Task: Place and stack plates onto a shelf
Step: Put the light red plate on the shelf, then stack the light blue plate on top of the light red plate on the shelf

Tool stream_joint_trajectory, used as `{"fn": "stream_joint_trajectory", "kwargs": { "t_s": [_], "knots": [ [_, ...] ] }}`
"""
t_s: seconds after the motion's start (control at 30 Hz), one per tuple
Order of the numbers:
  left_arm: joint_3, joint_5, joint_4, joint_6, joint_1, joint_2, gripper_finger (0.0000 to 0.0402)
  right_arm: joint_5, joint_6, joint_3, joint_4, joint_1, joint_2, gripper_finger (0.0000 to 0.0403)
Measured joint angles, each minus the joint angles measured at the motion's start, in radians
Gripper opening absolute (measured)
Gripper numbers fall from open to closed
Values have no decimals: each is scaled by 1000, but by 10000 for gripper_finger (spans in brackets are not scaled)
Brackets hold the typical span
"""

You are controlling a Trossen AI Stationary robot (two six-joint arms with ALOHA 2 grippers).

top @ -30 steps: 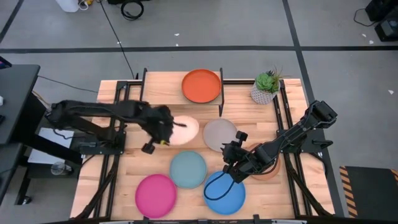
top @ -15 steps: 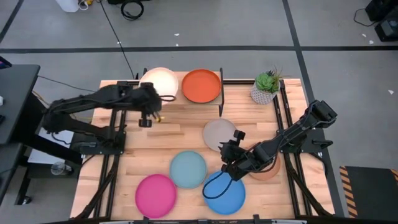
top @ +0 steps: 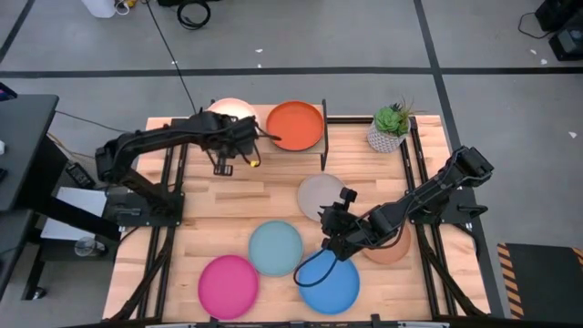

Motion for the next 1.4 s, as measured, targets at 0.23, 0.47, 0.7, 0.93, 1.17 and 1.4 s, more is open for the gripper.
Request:
{"fn": "stream_joint_trajectory", "kwargs": {
  "t_s": [0.23,0.47,0.7,0.93,1.17,1.4],
  "knots": [
    [9,119,66,46,53,4,15,-1,-7,0,0,1,0,89],
    [5,171,100,54,67,4,15,-1,-7,0,0,1,0,89],
    [4,206,121,57,67,4,15,-1,-7,0,0,1,0,89],
    [4,206,130,26,69,4,26,-17,-5,0,0,1,0,89],
    [4,172,155,18,67,3,94,-17,-4,0,2,1,0,89],
    [35,144,94,-2,40,-39,149,-26,-4,0,2,1,0,89]
  ]
}}
